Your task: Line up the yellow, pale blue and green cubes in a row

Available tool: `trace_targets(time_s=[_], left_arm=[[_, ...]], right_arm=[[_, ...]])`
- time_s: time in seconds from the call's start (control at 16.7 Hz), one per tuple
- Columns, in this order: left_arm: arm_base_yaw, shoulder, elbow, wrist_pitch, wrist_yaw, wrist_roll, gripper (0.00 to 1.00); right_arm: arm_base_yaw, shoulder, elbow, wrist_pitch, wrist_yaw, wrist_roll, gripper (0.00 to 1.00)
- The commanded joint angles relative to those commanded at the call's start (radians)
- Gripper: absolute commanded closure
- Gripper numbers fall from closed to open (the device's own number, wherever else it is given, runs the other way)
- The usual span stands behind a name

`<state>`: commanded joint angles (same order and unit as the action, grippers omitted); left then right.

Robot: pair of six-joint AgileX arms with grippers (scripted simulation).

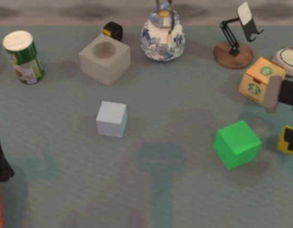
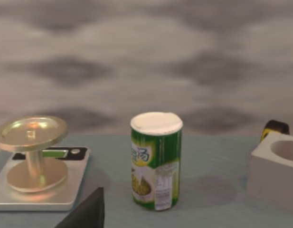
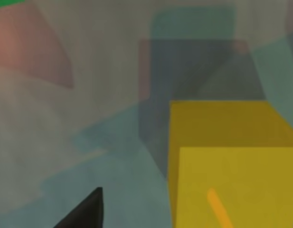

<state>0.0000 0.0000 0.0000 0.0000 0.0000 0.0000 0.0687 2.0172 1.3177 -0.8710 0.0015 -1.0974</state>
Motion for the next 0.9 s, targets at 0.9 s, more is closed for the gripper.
trace_targets(time_s=[0.9], left_arm=[[0.000,0.000,0.000,0.000,0.000,0.000,0.00]], right_arm=[[0.002,0.108,-0.095,0.202,0.001,0.003,0.38]])
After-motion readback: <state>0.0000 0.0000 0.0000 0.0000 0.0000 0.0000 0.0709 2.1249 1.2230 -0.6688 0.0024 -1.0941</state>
